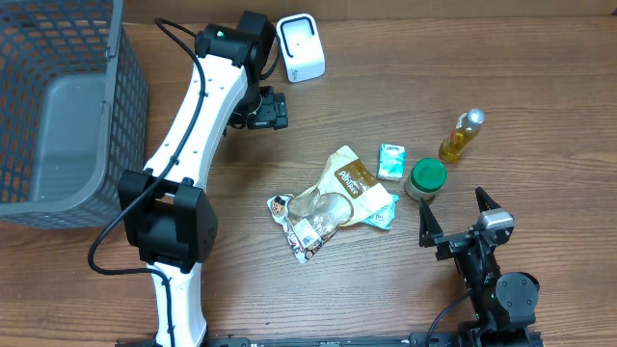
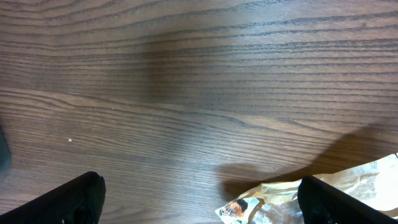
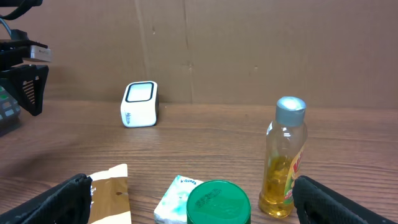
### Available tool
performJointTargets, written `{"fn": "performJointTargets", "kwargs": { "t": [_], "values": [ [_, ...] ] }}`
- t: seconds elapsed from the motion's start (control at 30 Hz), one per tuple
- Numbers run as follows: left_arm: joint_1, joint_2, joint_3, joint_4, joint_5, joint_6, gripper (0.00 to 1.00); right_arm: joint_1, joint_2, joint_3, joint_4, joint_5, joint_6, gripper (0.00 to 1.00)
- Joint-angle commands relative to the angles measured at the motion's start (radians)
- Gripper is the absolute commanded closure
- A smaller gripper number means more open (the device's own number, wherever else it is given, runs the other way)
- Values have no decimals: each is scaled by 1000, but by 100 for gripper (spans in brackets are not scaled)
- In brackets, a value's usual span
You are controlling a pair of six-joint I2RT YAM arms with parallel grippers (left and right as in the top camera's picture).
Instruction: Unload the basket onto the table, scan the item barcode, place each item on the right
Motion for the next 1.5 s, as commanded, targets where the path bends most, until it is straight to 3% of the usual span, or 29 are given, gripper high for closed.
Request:
{"fn": "performJointTargets", "kwargs": {
  "t": [0.0, 0.97, 1.47],
  "values": [
    [2, -25, 13, 1, -13, 8, 0, -3, -11, -11, 4, 2, -4, 0],
    [5, -275, 13, 0, -13, 8, 0, -3, -11, -11, 4, 2, -4, 0],
    [5, -287, 13, 40, -51, 8, 0, -3, -11, -11, 4, 2, -4, 0]
  ]
}}
